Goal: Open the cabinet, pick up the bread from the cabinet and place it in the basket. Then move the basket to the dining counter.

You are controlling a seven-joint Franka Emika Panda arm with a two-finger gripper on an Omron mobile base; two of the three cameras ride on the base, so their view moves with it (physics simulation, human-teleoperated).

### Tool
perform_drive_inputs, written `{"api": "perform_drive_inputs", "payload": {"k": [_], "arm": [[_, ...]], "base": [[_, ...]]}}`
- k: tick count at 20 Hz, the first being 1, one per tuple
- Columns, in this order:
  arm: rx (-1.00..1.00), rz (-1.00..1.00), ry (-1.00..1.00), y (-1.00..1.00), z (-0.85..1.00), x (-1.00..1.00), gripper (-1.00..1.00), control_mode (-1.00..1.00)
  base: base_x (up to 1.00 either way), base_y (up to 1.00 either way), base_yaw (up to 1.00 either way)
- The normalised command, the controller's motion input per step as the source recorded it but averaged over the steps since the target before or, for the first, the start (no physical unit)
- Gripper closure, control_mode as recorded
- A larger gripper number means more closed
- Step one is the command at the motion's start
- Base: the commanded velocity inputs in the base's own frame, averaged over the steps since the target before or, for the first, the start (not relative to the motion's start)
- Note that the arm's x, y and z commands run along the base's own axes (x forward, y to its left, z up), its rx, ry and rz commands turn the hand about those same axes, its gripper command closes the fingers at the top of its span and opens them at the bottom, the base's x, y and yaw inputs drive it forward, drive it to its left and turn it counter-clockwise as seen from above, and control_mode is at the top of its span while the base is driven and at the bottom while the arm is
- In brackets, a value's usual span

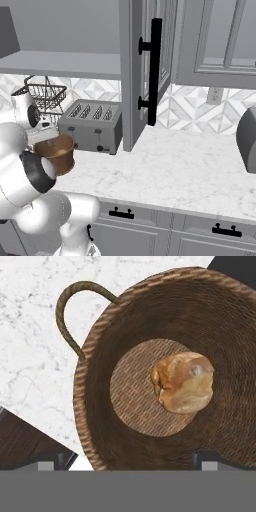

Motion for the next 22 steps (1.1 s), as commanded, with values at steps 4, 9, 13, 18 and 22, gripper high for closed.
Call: {"api": "perform_drive_inputs", "payload": {"k": [4, 9, 13, 18, 22], "arm": [[-0.03, 0.06, 0.01, 0.0, -0.14, 0.0, -1.0, -1.0], [-0.02, 0.05, 0.01, 0.0, -0.12, 0.0, -1.0, -1.0], [-0.08, 0.11, 0.06, 0.04, -0.56, 0.0, -1.0, -1.0], [-0.07, 0.13, 0.01, 0.0, -0.41, 0.08, -1.0, -1.0], [-0.06, 0.14, 0.01, 0.0, -0.43, 0.07, 1.0, -1.0]], "base": [[0.0, 0.0, 0.0], [0.0, 0.0, 0.0], [0.0, 0.0, 0.0], [0.0, 0.0, 0.0], [0.0, 0.0, 0.0]]}}
